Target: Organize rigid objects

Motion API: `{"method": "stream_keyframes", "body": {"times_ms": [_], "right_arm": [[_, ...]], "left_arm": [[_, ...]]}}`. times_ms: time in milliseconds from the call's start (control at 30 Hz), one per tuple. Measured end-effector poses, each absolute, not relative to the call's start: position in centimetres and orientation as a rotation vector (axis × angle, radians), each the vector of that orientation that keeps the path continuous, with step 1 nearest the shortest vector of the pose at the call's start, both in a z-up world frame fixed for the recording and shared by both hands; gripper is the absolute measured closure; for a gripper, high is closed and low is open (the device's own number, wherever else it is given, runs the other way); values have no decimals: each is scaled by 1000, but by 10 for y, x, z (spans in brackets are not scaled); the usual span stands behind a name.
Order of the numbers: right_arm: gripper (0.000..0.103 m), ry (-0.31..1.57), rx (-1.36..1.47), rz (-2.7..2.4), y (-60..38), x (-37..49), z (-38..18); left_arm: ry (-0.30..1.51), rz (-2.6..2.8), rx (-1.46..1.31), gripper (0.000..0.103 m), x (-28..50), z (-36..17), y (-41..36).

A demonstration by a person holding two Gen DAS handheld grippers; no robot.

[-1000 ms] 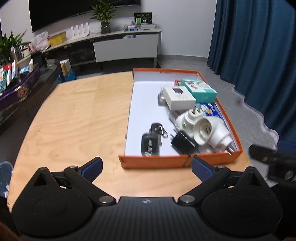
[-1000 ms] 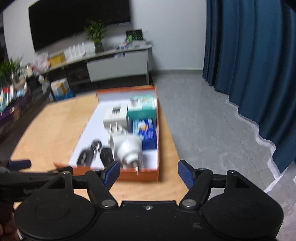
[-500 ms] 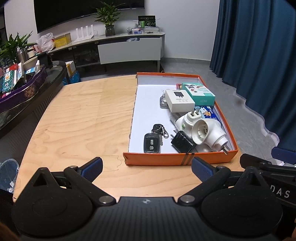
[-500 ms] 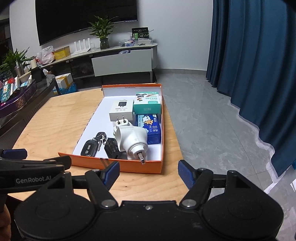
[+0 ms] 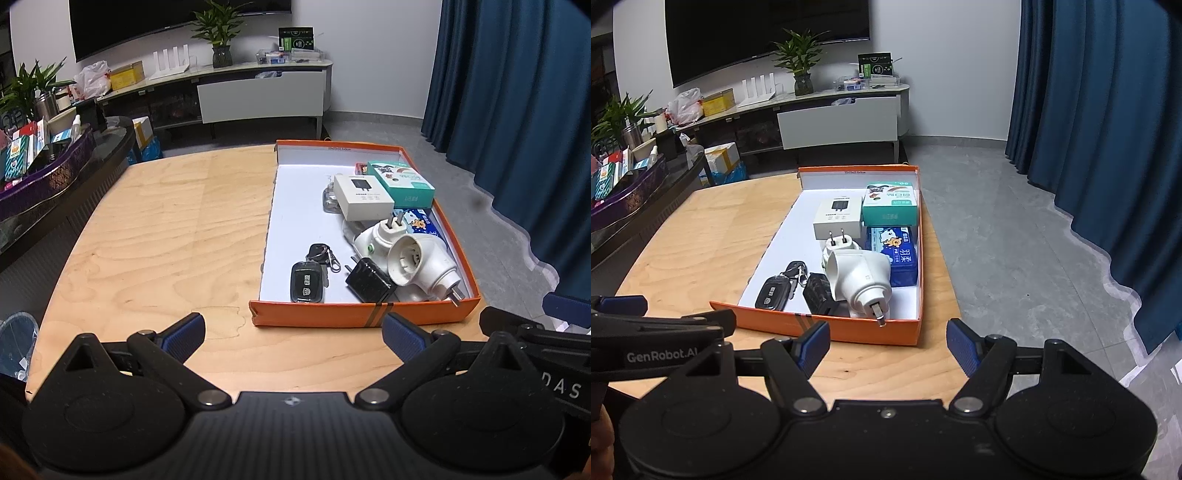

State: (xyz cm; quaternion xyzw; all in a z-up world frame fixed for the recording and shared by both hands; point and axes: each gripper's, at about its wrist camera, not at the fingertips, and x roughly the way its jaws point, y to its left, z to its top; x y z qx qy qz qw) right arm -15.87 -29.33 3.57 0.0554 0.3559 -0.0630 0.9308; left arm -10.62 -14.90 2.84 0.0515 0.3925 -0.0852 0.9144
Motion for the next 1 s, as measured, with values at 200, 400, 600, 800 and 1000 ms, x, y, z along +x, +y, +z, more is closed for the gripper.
{"method": "stream_keyframes", "body": {"times_ms": [200,400,600,800,1000], "right_arm": [[20,735,107,-124,-293,-156,34],[20,737,106,-123,-292,-156,33],[20,739,104,-123,-292,-154,31],[20,739,104,-123,-292,-154,31],[20,739,104,-123,-292,-154,31]], "left_arm": [[815,-171,110,0,-104,27,-148],[824,-168,109,0,-102,27,-149],[826,-168,108,0,-102,27,-148],[826,-169,105,0,-102,26,-147],[831,-179,94,0,-101,26,-147]]}}
